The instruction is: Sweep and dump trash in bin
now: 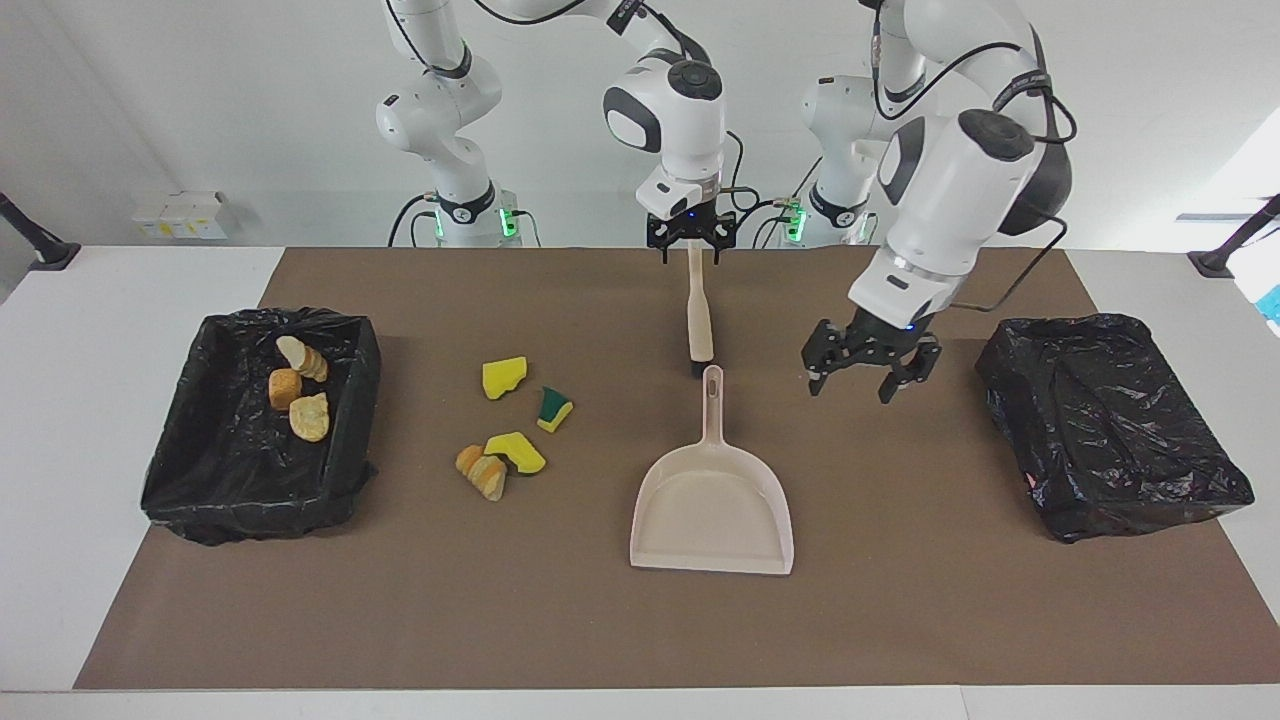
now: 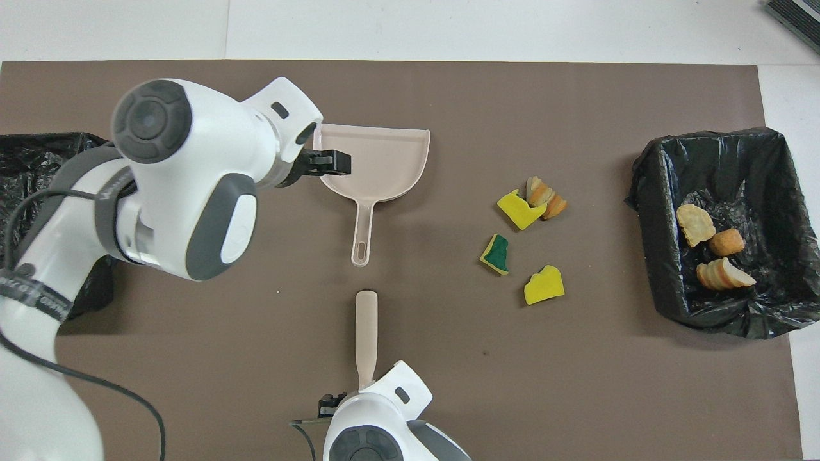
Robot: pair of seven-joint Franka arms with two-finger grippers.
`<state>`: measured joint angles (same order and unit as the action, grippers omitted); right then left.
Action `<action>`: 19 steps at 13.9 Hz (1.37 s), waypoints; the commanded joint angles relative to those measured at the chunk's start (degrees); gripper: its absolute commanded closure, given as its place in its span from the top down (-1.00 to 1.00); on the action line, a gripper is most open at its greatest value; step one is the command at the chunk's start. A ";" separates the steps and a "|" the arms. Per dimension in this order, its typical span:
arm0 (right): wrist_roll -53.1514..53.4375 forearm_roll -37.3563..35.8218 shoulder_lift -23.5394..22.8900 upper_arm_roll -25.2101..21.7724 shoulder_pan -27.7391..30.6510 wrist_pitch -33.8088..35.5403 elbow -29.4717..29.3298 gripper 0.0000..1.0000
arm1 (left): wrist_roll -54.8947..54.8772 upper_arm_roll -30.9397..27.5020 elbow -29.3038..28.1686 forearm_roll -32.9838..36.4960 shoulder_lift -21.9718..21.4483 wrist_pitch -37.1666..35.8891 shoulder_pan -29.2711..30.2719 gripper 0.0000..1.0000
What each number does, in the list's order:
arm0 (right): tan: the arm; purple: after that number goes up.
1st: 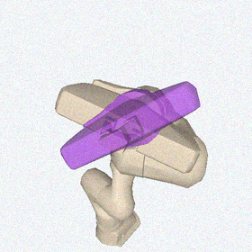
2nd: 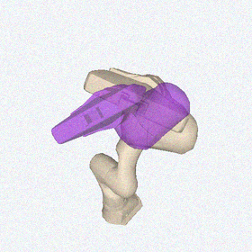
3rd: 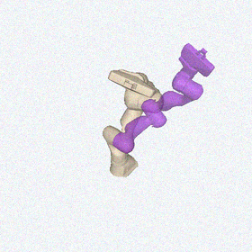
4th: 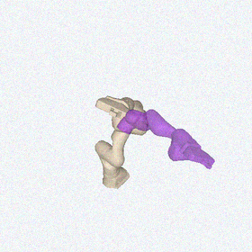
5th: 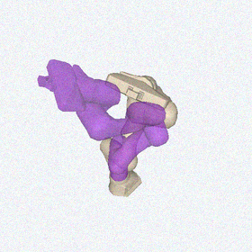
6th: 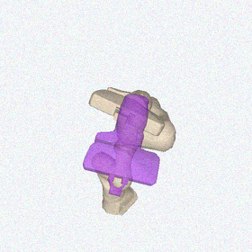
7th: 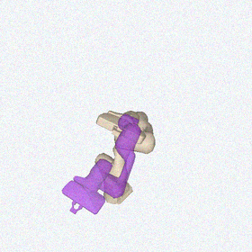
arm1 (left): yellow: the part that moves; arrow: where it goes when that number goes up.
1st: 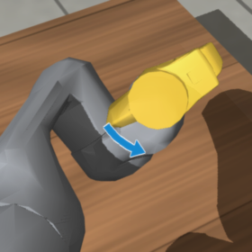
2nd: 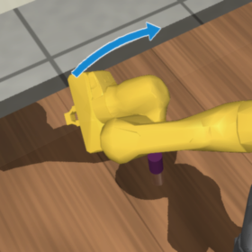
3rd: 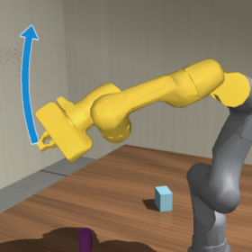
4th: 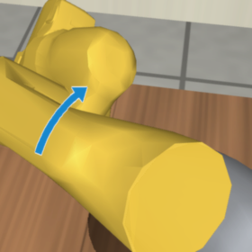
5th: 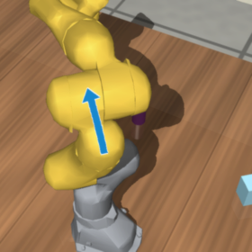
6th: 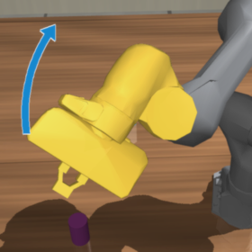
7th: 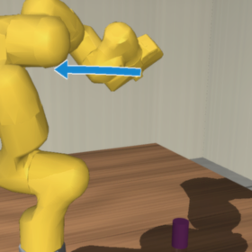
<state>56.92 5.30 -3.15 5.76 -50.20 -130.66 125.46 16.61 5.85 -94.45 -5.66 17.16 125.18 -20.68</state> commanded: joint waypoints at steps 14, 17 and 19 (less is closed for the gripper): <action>0.30 0.59 -3.53 -0.14 -1.56 -2.67 0.05 -0.88 | 0.70 -1.10 -7.42 1.70 2.88 0.51 -6.83 0.98; 0.56 -0.21 -3.71 -0.14 -1.56 -0.13 -1.27 -1.00 | 1.14 -1.01 -7.51 2.41 2.88 -0.55 -6.92 -0.34; 0.74 -0.21 -1.61 -0.48 -0.86 3.11 -1.45 -1.00 | 1.32 -1.01 -7.59 2.41 2.79 -1.16 -6.92 -0.34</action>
<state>56.92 5.29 -6.47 5.57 -51.59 -130.63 124.88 16.83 5.69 -101.01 -4.40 20.82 124.94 -26.65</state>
